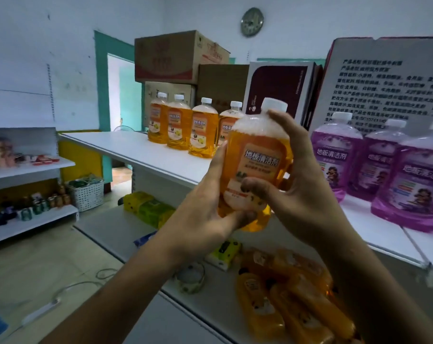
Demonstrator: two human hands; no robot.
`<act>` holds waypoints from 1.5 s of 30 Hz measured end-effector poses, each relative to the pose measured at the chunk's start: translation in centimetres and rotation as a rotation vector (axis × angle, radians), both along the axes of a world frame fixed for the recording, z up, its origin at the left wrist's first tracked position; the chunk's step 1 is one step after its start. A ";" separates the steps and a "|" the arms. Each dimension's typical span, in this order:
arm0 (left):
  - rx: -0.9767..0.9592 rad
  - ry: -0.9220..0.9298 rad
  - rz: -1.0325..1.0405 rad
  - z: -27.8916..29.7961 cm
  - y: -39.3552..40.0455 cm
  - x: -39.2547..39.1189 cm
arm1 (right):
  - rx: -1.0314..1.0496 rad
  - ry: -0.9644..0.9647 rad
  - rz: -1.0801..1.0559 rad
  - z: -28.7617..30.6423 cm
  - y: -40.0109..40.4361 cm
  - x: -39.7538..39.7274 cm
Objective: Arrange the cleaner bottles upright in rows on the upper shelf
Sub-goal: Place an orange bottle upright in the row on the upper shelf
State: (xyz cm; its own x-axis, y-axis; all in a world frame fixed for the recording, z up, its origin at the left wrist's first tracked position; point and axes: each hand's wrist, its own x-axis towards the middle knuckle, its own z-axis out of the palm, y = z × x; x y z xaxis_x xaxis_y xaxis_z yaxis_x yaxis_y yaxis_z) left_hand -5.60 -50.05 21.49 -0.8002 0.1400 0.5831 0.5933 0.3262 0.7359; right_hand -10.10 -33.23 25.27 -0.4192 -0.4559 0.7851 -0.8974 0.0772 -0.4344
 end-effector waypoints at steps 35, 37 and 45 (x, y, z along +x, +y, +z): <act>-0.573 0.063 0.031 1.7 -4.1 -17.0 | 0.339 0.018 -1.023 2.7 -4.1 -16.9; -0.545 0.062 0.019 1.7 -4.2 -16.9 | 0.323 0.011 -1.025 2.5 -4.0 -17.1; -0.415 0.083 0.014 1.9 -4.5 -16.7 | 0.419 -0.106 -1.086 2.9 -4.6 -14.3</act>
State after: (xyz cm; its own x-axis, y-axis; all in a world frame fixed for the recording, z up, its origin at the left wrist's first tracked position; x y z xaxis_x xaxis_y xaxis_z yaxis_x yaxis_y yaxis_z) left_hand -22.35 -54.59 23.40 -0.7563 0.3661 0.5422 0.6386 0.5934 0.4900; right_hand -24.38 -37.78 28.18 -0.8023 -0.0333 0.5960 -0.2330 0.9367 -0.2612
